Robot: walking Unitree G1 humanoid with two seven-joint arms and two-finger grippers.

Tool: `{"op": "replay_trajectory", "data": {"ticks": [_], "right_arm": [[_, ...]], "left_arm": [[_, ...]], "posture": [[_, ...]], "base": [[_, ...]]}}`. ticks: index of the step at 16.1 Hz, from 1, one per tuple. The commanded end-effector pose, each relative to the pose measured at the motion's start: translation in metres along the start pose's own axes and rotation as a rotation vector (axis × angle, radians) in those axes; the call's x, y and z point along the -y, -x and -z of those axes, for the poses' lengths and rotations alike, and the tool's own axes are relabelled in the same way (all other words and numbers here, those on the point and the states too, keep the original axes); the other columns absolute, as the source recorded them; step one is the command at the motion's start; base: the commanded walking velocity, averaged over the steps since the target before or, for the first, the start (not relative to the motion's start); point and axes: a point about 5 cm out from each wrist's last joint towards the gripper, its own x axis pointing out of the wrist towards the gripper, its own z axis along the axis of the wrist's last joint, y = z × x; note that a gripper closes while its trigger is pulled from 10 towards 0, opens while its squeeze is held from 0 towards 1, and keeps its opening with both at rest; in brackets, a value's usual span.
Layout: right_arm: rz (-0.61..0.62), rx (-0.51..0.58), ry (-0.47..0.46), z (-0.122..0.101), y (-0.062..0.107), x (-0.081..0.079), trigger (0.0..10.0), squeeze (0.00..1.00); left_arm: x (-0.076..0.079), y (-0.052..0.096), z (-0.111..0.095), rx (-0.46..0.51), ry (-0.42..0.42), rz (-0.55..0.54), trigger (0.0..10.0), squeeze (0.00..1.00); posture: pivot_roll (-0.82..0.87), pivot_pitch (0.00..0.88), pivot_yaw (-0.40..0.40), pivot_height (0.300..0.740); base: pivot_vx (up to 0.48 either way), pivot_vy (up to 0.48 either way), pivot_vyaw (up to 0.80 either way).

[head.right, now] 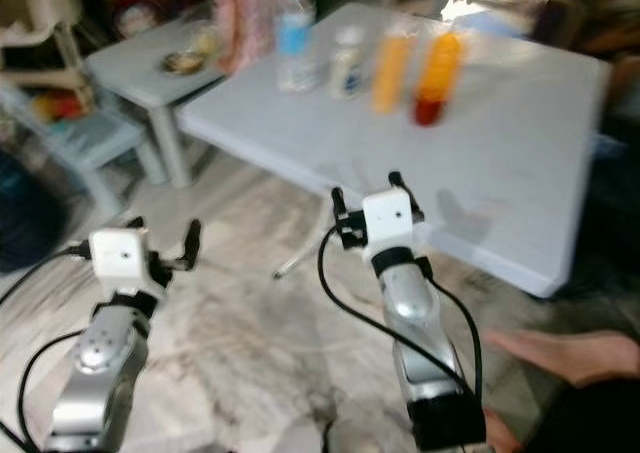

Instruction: Restocking fridge

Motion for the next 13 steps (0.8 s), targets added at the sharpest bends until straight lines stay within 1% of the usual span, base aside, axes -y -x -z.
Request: {"op": "replay_trajectory", "data": {"ticks": [1,3,6,13], "right_arm": [[0.013,0.008,0.005,-0.0017,-0.0006,0.0029,10.0,0.00],[0.007,0.013,0.008,-0.0028,-0.0011,0.0017,10.0,0.00],[0.007,0.017,0.010,-0.0035,-0.0024,0.0021,10.0,0.00],[0.002,0.025,0.024,-0.0042,-0.0030,0.0011,10.0,0.00]], "left_arm": [[0.0030,-0.0011,-0.0031,0.014,0.005,0.016,10.0,0.00],[0.0062,-0.0009,-0.0034,0.014,0.009,0.021,10.0,0.00],[0.0072,-0.0013,-0.0036,0.016,0.015,0.028,10.0,0.00],[0.0084,-0.0036,-0.0050,0.021,0.015,0.033,10.0,0.00]], "posture": [[-0.08,0.069,0.034,0.740],[-0.08,0.073,0.035,0.740],[-0.08,0.076,0.036,0.740],[-0.09,0.080,0.038,0.740]], "base": [[0.379,0.000,0.00],[0.388,0.000,0.00],[0.389,0.000,-0.50],[0.387,0.000,0.00]]}}
